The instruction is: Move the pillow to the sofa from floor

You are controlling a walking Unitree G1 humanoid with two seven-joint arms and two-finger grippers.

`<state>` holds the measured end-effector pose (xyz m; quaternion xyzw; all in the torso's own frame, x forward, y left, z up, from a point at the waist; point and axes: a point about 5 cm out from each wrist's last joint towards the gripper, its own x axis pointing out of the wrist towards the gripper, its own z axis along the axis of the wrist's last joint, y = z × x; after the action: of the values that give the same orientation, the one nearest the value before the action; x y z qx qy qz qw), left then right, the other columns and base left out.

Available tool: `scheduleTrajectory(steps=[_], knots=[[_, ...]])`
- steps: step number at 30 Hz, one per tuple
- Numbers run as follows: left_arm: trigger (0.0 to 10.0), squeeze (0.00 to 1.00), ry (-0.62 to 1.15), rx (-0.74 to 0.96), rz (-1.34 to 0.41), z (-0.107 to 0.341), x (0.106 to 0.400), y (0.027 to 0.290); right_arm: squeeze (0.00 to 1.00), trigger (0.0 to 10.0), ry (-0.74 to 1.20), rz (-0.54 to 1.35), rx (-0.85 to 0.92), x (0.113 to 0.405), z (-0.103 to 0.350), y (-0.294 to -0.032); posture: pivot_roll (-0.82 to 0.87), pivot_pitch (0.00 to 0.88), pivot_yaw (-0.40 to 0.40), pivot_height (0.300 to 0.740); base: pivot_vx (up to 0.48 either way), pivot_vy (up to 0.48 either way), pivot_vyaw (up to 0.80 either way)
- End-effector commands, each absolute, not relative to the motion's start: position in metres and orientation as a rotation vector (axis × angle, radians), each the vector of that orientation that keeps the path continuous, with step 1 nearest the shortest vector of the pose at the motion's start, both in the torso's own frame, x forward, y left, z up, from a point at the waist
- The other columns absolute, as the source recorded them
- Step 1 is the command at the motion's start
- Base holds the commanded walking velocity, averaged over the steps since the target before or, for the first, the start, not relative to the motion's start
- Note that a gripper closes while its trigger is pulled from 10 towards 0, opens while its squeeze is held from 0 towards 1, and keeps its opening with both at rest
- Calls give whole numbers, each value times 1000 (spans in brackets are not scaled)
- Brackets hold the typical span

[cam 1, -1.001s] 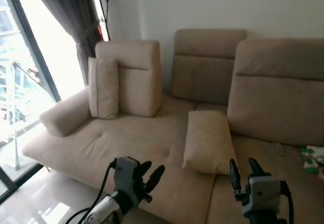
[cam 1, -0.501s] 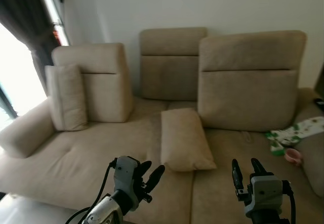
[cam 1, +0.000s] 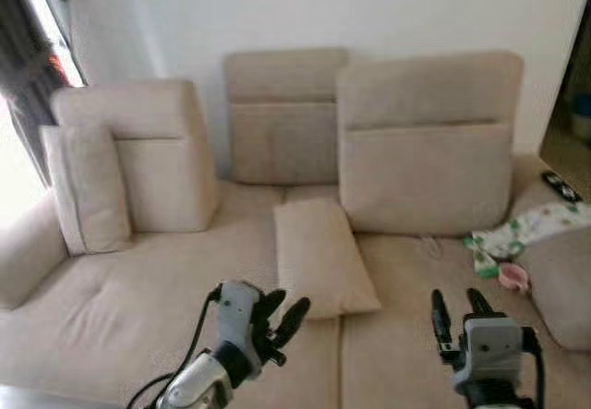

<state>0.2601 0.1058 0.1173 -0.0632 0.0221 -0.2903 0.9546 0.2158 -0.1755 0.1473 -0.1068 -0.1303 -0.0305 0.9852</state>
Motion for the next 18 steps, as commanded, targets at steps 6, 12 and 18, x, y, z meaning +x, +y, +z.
scheduleTrajectory(steps=[6,12,18], knots=[[10000,0,46,-151,-601,117,260,102,0,10000,-231,-51,-214,214,141,-176,-8,0,116,740,0,0,-400],[10000,0,45,-154,-597,117,261,102,0,10000,-222,-47,-208,215,140,-176,-6,0,116,740,0,0,0],[10000,0,44,-150,-596,117,261,103,0,10000,-219,-41,-201,216,139,-175,-6,0,120,740,0,0,0]])
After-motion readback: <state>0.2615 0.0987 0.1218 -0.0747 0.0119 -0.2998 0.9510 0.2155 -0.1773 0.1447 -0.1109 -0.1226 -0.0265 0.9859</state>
